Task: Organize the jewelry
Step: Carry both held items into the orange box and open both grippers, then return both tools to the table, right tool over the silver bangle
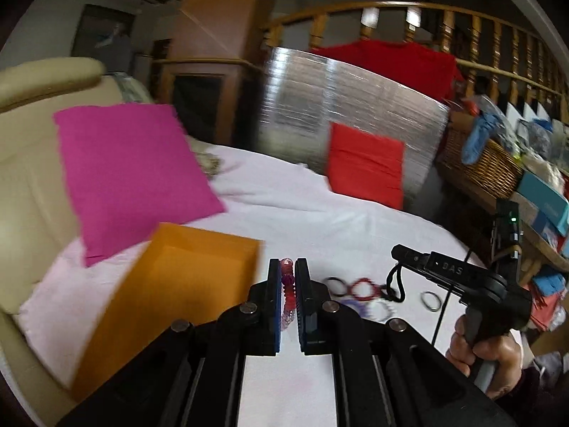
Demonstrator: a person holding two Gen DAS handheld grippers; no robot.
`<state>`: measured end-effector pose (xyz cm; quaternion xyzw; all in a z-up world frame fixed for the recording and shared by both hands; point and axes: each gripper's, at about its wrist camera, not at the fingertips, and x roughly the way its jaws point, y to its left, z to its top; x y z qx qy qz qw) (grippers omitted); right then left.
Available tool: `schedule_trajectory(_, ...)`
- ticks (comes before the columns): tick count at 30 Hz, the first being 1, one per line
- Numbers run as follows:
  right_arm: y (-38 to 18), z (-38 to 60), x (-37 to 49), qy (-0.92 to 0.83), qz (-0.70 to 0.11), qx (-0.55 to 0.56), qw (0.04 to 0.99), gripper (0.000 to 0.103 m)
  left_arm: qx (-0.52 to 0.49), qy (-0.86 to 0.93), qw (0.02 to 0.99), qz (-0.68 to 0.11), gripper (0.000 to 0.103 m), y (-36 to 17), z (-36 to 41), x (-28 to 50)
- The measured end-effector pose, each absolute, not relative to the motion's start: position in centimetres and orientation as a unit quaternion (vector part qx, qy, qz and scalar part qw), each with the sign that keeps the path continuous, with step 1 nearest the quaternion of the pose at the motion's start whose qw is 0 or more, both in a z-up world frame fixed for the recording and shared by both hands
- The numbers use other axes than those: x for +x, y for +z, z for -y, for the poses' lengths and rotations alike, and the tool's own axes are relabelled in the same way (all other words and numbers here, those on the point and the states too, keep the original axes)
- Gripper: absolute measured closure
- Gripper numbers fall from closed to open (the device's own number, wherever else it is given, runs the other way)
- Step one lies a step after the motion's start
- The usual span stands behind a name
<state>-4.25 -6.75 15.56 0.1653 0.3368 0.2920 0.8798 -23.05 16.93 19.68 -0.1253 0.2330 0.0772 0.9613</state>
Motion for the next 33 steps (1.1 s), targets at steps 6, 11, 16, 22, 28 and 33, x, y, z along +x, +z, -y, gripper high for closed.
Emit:
schedule_trajectory(6, 16.3, -4.1, -8.6, 0.388, -0.369, 0.13, 0.835, 0.079, -0.122, 0.161, 0.942, -0.269, 0.096, 17.2, -23.2, -25.6)
schedule_trajectory(11, 14.1, -11.0, -11.2, 0.423, -0.41, 0.079, 0.804, 0.079, -0.137, 0.195, 0.912, -0.335, 0.096, 11.7, -26.3, -25.8)
schedule_trajectory(16, 10.8, -13.7, -11.1, 0.413, -0.447, 0.052, 0.792, 0.079, -0.139, 0.21, 0.893, -0.372, 0.096, 8.7, -27.3, -25.0)
schedule_trajectory(22, 10.2, -13.1, -9.3, 0.409, -0.459, 0.078, 0.785, 0.076, -0.155, 0.224, 0.883, -0.383, 0.08, 8.5, -27.6, -25.0)
schedule_trajectory(28, 13.4, -10.2, -8.4, 0.422, -0.445, 0.126, 0.78, 0.046, -0.175, 0.246, 0.884, -0.358, 0.041, 10.7, -27.2, -26.0)
schedule_trajectory(33, 15.7, -4.8, -7.4, 0.399, -0.408, 0.148, 0.808, 0.046, -0.165, 0.251, 0.888, -0.348, 0.036, 12.7, -26.6, -26.6)
